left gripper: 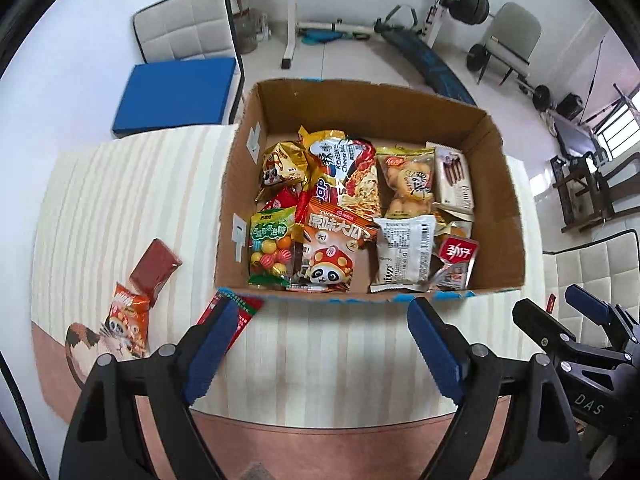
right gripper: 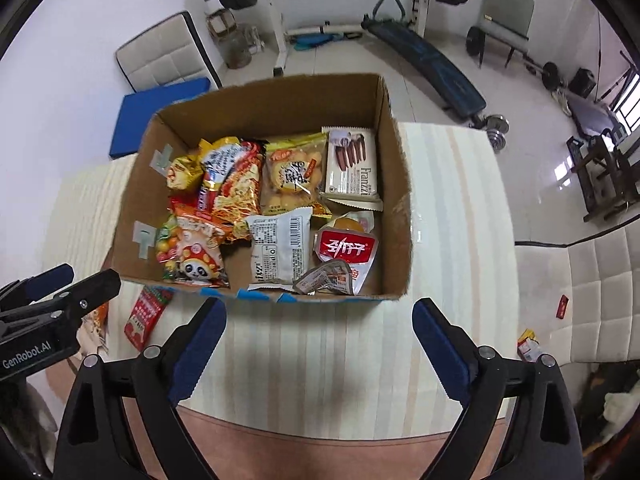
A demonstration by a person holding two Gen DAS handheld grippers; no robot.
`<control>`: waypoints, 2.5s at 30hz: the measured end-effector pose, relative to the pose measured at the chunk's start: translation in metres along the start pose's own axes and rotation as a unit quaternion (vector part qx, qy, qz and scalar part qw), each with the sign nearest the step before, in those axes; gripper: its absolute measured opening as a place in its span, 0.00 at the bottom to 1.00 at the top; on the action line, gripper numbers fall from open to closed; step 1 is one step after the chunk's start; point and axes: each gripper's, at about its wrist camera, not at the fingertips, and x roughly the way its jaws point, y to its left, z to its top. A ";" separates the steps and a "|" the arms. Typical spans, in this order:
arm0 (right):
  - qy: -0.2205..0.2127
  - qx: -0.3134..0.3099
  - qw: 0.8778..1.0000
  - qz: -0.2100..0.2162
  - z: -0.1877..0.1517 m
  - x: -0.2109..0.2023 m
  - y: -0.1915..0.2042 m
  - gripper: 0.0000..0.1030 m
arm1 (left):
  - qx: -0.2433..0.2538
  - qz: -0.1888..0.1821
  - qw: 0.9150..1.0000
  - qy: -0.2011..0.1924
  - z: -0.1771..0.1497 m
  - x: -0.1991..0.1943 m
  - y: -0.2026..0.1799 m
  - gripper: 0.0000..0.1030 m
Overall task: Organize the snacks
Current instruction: 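Move both tools toward the red sausage packs near the cat picture, then grasp red sausage stick pack with right tool while left tool grasps orange Cuicuijiao pack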
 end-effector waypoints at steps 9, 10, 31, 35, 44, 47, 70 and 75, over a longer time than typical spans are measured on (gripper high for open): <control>-0.039 0.010 0.998 0.044 -0.029 -0.045 0.003 0.95 | 0.009 -0.007 0.998 -0.063 -0.027 -0.039 -0.008 1.00; -0.038 0.013 0.998 0.048 -0.032 -0.046 0.005 0.95 | 0.011 -0.001 0.997 -0.076 -0.031 -0.043 -0.005 1.00; 0.147 0.120 0.978 0.087 -0.082 0.151 0.223 0.86 | -0.040 0.139 0.989 0.014 -0.066 0.054 0.239 1.00; 0.146 0.136 0.979 0.046 -0.079 0.177 0.252 0.80 | -0.036 0.159 0.986 0.030 -0.068 0.075 0.260 1.00; 0.173 0.122 0.977 -0.010 -0.085 0.218 0.306 0.67 | -0.039 0.171 0.983 0.052 -0.066 0.100 0.297 1.00; 0.168 0.085 0.982 -0.026 -0.089 0.219 0.318 0.61 | -0.042 0.165 0.984 0.056 -0.065 0.103 0.304 1.00; 0.238 0.027 0.971 -0.001 -0.113 0.213 0.293 0.69 | -0.081 -0.013 0.979 0.186 -0.044 0.187 0.308 0.93; 0.222 -0.005 0.974 -0.048 -0.119 0.212 0.320 0.60 | -0.089 -0.014 0.978 0.186 -0.049 0.187 0.303 0.54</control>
